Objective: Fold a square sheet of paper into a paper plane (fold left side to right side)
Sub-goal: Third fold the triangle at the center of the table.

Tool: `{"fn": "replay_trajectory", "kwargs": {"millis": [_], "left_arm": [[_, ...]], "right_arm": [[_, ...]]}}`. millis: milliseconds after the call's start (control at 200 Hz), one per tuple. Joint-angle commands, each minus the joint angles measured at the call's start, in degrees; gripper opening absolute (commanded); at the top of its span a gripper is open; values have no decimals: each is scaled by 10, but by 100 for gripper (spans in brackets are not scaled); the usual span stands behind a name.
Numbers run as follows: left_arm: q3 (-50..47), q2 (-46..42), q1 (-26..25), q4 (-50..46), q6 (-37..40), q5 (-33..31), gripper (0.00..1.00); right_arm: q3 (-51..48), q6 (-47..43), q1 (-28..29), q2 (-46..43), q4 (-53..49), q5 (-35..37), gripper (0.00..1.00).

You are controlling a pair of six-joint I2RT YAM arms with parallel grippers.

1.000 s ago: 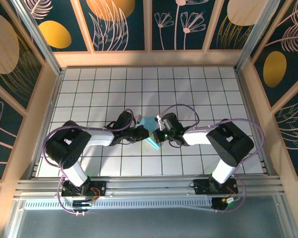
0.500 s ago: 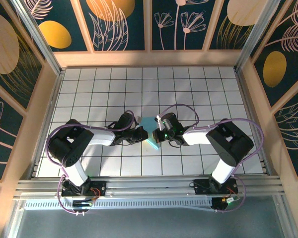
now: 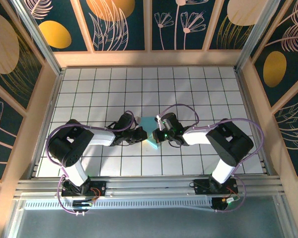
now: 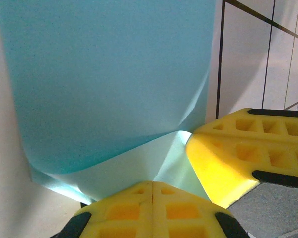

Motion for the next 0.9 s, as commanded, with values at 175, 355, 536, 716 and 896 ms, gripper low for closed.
{"fn": "replay_trajectory", "kwargs": {"millis": [175, 355, 536, 716, 896], "left_arm": [[-6, 17, -2, -48, 2, -34, 3], [1, 26, -2, -82, 0, -53, 1], [6, 37, -2, -99, -1, -59, 0], [5, 39, -2, -102, -4, -61, 0], [7, 39, -2, -101, -5, -61, 0]], "right_arm": [[7, 5, -2, 23, -41, -7, 0], [30, 12, -4, 10, -46, -12, 0], [47, 21, -16, -6, -43, -22, 8], [52, 31, -31, -36, -59, -22, 25], [43, 48, -52, -93, -118, -41, 35]]}}
